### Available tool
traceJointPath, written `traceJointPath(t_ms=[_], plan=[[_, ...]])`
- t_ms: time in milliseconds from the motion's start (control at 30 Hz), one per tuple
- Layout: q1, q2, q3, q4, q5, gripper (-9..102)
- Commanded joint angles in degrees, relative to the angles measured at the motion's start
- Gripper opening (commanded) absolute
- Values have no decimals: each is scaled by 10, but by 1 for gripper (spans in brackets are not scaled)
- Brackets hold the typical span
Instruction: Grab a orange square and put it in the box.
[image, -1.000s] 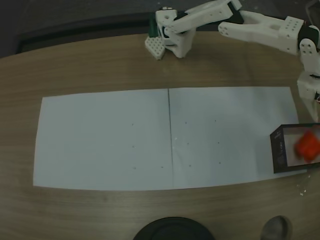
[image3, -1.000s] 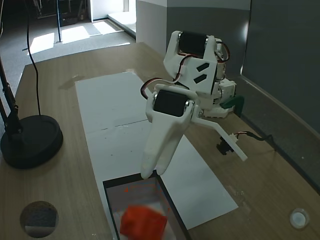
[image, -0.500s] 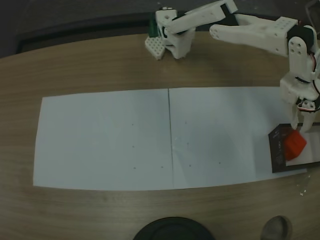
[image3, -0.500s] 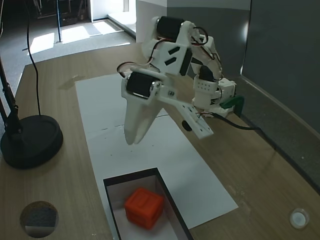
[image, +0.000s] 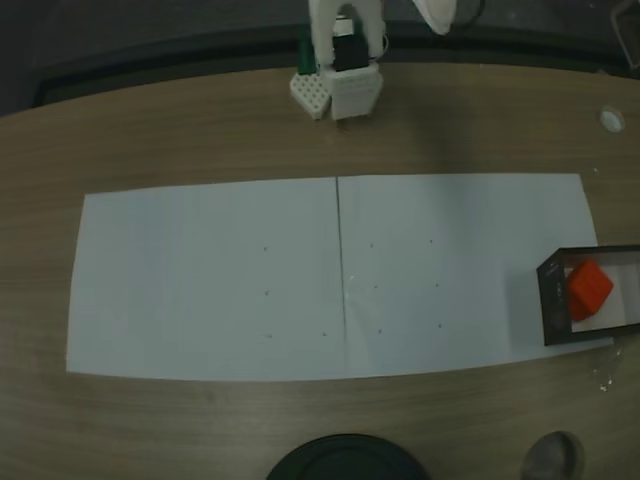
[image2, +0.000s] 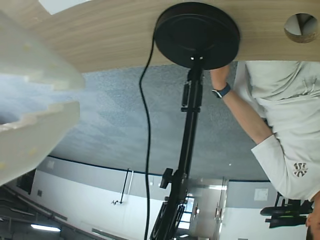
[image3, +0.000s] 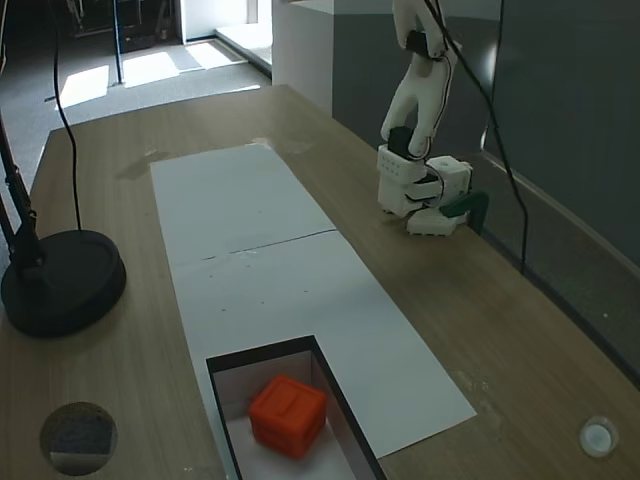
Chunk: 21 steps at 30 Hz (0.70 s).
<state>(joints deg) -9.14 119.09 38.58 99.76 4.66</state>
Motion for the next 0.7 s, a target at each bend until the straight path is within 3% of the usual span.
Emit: traceJointPath(t_ms=[0,333,667], plan=[[26,185,157,-17,3,0],[41,497,483,-85,2,0],[42,650,587,-93,2,0]])
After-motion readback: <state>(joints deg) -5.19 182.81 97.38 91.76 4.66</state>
